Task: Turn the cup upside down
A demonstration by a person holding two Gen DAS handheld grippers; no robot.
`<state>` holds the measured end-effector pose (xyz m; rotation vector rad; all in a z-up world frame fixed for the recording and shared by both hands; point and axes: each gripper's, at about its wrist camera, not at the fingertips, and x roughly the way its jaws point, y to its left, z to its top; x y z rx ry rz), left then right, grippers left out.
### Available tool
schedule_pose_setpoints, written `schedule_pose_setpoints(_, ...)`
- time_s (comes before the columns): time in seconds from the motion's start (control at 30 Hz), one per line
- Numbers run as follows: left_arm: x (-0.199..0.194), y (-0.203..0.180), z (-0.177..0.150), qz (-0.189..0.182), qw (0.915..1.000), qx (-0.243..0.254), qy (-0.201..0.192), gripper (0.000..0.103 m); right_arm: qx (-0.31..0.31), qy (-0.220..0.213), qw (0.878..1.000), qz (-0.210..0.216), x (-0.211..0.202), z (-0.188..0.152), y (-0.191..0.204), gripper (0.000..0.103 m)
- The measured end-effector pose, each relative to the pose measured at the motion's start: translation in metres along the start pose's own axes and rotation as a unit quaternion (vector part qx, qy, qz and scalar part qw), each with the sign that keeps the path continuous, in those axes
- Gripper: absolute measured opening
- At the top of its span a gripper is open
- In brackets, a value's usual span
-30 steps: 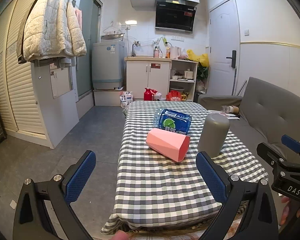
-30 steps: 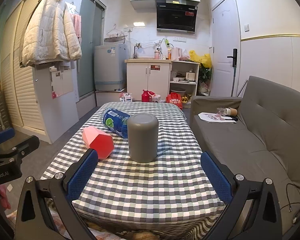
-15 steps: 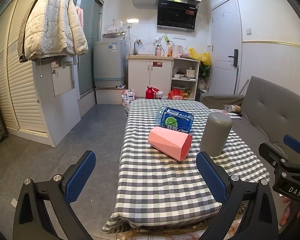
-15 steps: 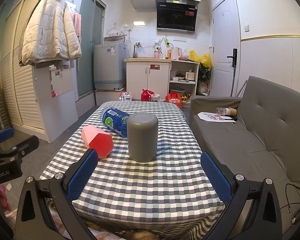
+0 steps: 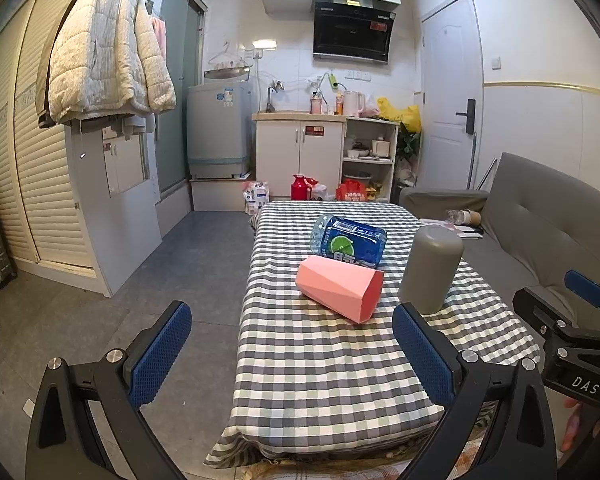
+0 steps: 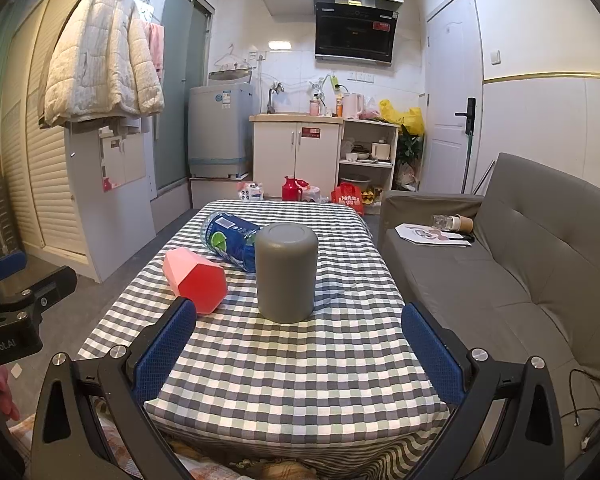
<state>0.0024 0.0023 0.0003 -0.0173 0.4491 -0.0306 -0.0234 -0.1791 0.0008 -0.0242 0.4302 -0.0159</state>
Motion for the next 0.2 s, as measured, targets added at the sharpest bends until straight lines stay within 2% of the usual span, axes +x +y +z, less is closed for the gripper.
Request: schedule_pose_setpoints(0.2,0.0001,-0.0009,-0.0003,0.001,1.0000,0.000,0.000,0.103,0.000,0.000,1.000,0.000,0.0003,-0.0006,0.0001,0.103)
